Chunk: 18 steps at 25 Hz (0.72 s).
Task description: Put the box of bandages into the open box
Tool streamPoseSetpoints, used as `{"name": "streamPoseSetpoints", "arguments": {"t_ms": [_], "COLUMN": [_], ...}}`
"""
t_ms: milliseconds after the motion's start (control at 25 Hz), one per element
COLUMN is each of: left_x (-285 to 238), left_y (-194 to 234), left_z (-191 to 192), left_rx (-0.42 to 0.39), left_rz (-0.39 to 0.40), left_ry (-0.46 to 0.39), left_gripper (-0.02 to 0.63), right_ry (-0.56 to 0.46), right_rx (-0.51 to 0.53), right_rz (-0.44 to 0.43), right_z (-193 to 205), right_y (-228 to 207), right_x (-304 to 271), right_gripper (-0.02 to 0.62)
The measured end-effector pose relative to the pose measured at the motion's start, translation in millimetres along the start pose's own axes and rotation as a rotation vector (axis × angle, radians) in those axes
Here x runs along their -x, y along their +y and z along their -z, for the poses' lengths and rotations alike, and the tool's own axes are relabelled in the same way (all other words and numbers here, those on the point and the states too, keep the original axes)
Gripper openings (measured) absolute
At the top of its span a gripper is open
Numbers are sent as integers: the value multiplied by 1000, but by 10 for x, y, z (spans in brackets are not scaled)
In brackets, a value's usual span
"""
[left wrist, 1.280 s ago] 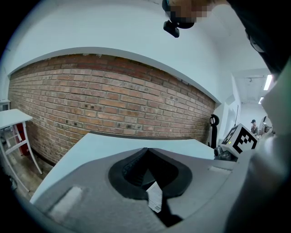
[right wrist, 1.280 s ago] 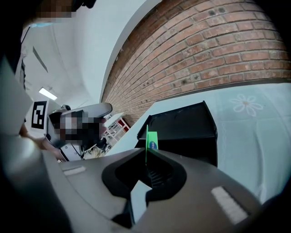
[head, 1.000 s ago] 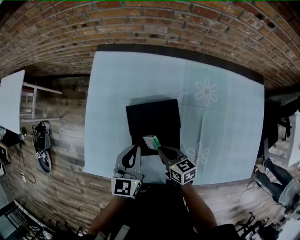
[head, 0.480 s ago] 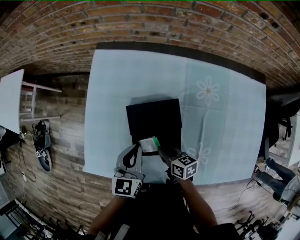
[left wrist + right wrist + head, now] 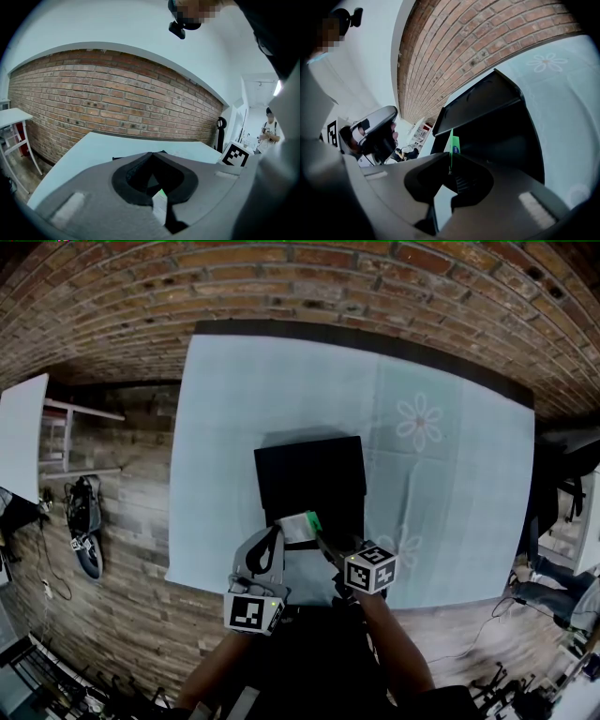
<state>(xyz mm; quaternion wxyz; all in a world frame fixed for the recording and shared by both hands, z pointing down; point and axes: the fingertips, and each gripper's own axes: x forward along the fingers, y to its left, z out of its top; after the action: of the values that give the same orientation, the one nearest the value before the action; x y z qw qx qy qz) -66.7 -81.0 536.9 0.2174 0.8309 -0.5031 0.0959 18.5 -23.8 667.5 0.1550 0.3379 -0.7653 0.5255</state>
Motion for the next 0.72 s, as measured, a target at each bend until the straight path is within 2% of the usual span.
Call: {"name": "streamPoseSetpoints", "arguments": {"t_ms": [720], "left_x": [42], "left_y": [46], "left_z": [-6], "left_rx": [1], "left_rz": [-13], "left_ry": [-5], "left_gripper": [-2], "right_ry": [9], "right_rx": [-15], "right_rz": [18], "right_z": [-10], "right_y": [-27], "right_x": [-19], "right_gripper": [44]}}
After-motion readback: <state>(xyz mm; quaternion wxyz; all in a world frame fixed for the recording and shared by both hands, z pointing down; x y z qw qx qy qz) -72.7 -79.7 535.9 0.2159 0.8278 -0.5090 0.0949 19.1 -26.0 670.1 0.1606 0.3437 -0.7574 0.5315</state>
